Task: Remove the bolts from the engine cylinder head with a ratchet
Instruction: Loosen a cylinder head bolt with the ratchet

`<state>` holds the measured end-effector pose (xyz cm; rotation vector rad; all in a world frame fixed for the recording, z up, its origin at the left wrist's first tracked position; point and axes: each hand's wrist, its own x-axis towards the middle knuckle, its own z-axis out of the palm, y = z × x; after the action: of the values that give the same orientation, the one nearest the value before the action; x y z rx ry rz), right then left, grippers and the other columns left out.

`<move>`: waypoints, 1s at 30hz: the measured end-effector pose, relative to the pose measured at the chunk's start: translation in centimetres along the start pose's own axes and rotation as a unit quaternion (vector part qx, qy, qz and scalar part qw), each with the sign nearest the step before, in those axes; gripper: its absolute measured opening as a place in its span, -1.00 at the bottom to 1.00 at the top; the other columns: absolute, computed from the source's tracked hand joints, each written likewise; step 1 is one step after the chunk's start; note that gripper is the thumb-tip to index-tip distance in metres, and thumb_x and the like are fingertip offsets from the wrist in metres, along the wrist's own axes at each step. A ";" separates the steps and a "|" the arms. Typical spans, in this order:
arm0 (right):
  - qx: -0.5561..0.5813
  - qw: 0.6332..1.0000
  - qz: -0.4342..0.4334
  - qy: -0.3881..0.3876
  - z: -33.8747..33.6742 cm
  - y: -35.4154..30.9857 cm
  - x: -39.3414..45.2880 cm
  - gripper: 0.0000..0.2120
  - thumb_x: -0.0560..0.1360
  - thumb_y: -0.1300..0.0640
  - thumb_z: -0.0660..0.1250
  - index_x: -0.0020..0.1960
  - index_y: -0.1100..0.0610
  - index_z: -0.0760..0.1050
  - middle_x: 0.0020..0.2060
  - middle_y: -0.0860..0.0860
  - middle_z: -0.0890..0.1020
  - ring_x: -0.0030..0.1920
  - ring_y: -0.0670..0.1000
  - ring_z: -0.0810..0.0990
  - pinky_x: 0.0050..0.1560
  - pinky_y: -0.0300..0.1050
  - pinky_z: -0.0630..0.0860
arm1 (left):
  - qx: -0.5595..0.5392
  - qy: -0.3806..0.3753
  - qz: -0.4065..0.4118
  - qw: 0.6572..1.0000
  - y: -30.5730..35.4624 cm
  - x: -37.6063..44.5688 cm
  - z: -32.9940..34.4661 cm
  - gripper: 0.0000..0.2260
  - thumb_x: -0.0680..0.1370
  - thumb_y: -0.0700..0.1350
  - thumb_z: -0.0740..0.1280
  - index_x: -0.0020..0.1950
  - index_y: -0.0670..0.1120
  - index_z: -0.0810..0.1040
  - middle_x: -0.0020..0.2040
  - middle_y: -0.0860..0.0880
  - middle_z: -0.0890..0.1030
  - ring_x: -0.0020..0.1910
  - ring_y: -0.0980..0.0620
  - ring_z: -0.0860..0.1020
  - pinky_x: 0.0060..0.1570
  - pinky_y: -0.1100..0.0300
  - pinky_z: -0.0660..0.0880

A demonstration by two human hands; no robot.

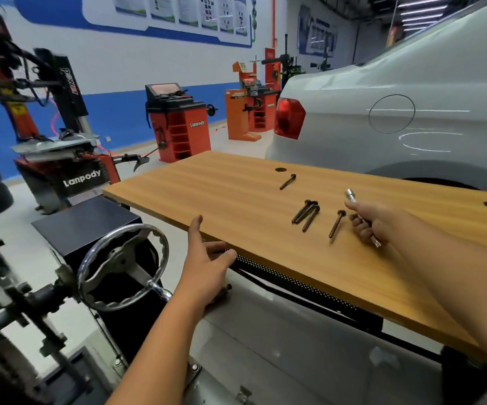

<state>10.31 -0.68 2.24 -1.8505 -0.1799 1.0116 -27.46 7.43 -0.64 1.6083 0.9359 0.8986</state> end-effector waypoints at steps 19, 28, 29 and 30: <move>0.063 0.928 -0.247 -0.274 18.3 -4.9 -15.1 -0.52 0.64 -0.12 0.33 -0.39 0.03 0.34 -0.49 0.02 0.33 -0.49 0.00 0.29 -0.45 -0.10 0.26 | 0.001 -0.017 0.000 1.000 0.8 -1.7 -2.9 -0.58 0.67 0.15 0.33 0.48 0.04 0.50 0.23 0.16 0.61 0.20 0.24 0.57 0.00 0.44 0.50; 0.106 0.785 -0.336 -0.510 40.3 -1.2 -34.3 -0.58 0.65 0.03 0.35 -0.34 0.06 0.33 -0.51 0.04 0.29 -0.51 0.04 0.29 -0.43 -0.10 0.30 | -0.066 0.256 0.118 0.957 4.7 -8.1 -19.0 -0.70 0.69 0.18 0.26 0.18 -0.03 0.59 -0.16 0.16 0.64 -0.20 0.21 0.58 -0.17 0.20 0.51; 0.094 0.762 -0.345 -0.539 42.2 -0.8 -36.3 -0.59 0.65 0.03 0.36 -0.34 0.06 0.35 -0.51 0.04 0.31 -0.50 0.04 0.32 -0.44 -0.10 0.34 | -0.057 0.290 0.128 0.947 4.9 -9.4 -21.4 -0.70 0.69 0.19 0.26 0.16 0.00 0.60 -0.20 0.21 0.63 -0.23 0.30 0.55 -0.21 0.29 0.48; 0.073 0.738 -0.359 -0.567 44.0 -0.4 -38.3 -0.61 0.63 0.02 0.38 -0.34 0.06 0.39 -0.50 0.05 0.36 -0.49 0.05 0.37 -0.44 -0.10 0.38 | -0.044 0.321 0.134 0.937 5.1 -10.7 -23.8 -0.70 0.67 0.21 0.26 0.11 0.02 0.61 -0.28 0.24 0.60 -0.29 0.35 0.50 -0.26 0.31 0.45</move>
<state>-45.27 9.73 16.53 -0.6317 -1.3777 1.3612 -52.60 6.23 7.91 1.3989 1.1043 1.6962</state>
